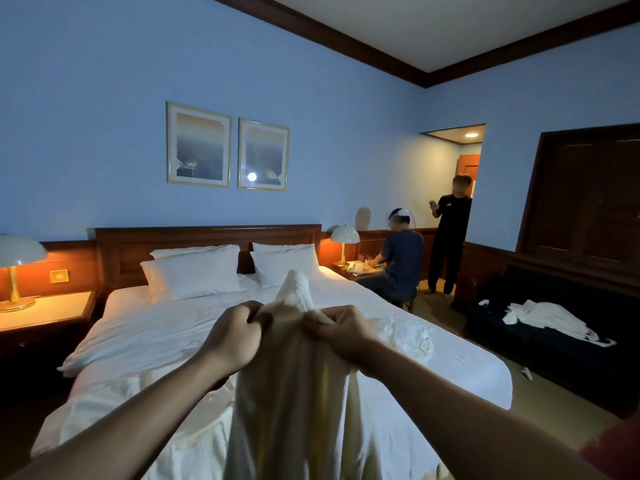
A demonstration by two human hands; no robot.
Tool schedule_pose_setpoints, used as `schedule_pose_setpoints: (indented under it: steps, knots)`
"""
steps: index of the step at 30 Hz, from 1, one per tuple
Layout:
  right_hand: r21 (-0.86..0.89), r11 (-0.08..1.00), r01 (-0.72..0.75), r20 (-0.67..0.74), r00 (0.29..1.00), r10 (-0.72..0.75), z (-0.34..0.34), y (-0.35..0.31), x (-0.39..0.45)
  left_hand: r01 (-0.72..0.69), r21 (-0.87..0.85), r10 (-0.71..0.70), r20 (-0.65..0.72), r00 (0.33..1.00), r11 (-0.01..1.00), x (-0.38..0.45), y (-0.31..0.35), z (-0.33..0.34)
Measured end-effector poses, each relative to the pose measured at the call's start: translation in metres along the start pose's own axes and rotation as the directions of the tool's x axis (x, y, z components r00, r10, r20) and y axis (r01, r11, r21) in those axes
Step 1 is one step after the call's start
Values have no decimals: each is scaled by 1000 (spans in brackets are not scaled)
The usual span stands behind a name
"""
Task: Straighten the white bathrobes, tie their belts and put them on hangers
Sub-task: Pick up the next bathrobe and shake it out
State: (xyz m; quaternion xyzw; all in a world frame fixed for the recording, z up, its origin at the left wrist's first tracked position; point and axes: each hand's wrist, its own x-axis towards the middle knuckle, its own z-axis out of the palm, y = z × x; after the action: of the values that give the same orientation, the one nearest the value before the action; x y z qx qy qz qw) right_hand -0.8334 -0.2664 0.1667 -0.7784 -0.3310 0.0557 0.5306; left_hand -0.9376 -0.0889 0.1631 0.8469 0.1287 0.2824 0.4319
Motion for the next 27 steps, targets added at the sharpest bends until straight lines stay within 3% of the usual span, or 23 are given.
schedule_pose_setpoints:
  steps: [5, 8, 10, 14, 16, 19, 23, 27]
  knots:
    - [-117, 993, 29, 101, 995, -18, 0, -3, 27, 50, 206, -11, -190, 982, 977, 7, 8, -8]
    - [-270, 957, 102, 237, 971, -37, -13, -6, 47, -76, 445, 164, -162, 973, 893, 12, 6, -34]
    - [-368, 912, 178, 282, 957, -73, -31, -2, 58, -67, 556, 163, -126, 979, 829, 15, -4, -64]
    - [-557, 778, 290, 159, 957, -243, -77, 18, 78, 64, 636, 135, -260, 956, 769, 10, -32, -127]
    - [-615, 693, 376, 193, 924, -330, -82, 18, 84, 74, 673, 171, -291, 941, 736, 10, -39, -138]
    - [-549, 694, 466, 286, 885, -367, -81, 8, 89, 127, 703, 153, -321, 935, 700, 10, -37, -146]
    - [-552, 716, 428, 392, 890, -231, -85, 4, 101, 216, 704, 103, -381, 919, 676, 7, -27, -153]
    - [-344, 896, 279, 506, 860, -74, -85, 14, 104, 233, 670, 107, -426, 898, 705, 5, -29, -164]
